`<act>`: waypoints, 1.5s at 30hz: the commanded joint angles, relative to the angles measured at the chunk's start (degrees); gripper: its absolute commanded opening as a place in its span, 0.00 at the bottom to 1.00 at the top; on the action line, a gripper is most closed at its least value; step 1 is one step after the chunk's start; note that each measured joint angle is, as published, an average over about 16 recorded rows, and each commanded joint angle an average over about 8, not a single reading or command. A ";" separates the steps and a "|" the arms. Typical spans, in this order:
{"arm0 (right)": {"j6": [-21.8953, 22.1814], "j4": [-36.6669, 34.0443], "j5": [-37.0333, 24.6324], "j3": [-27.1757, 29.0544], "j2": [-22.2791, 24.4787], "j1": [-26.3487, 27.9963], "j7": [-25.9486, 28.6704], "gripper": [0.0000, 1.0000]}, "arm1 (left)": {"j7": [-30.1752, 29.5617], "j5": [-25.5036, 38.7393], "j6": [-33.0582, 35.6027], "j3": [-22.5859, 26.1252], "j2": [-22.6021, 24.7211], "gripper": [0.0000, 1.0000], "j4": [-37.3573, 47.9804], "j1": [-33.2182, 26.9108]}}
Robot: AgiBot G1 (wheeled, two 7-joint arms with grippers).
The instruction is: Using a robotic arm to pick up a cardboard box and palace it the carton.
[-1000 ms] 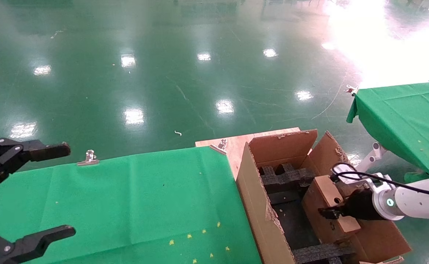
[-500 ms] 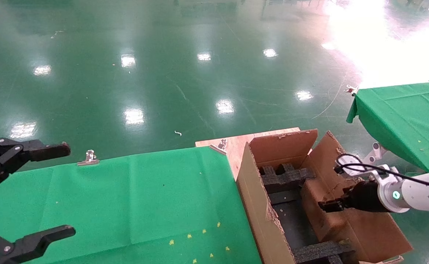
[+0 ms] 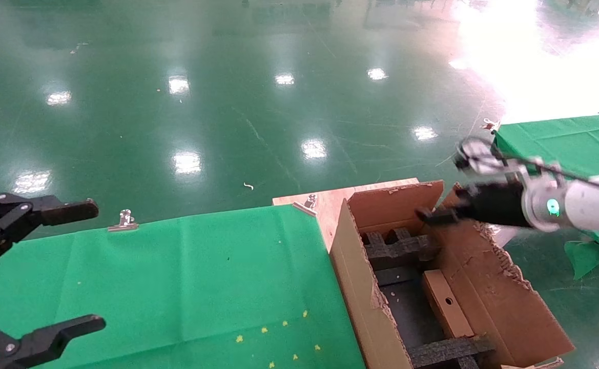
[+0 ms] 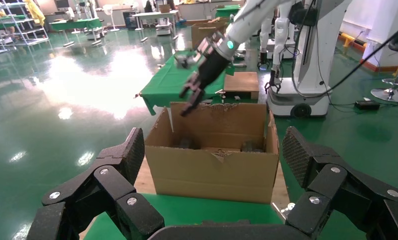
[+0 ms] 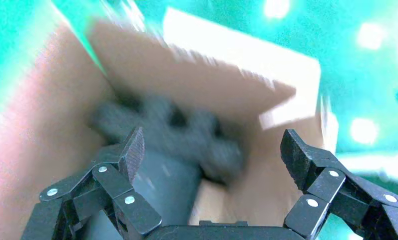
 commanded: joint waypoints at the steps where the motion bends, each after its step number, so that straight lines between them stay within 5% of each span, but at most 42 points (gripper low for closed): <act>1: 0.15 2.70 0.43 1.39 0.86 2.21 -0.59 1.00 | 0.00 0.00 0.00 0.00 0.00 1.00 0.00 0.00; 11: -6.44 8.24 13.66 10.36 2.25 5.43 -8.75 1.00 | 0.01 -0.02 -0.02 0.01 -0.01 1.00 0.01 0.00; 21: -7.39 8.01 14.19 11.60 2.12 4.56 -9.15 1.00 | 0.01 -0.03 -0.03 0.02 -0.01 1.00 0.02 0.00; 45: -26.95 6.42 18.07 46.71 -2.93 -19.18 -24.94 1.00 | 0.04 -0.05 -0.03 0.06 -0.02 1.00 0.04 -0.02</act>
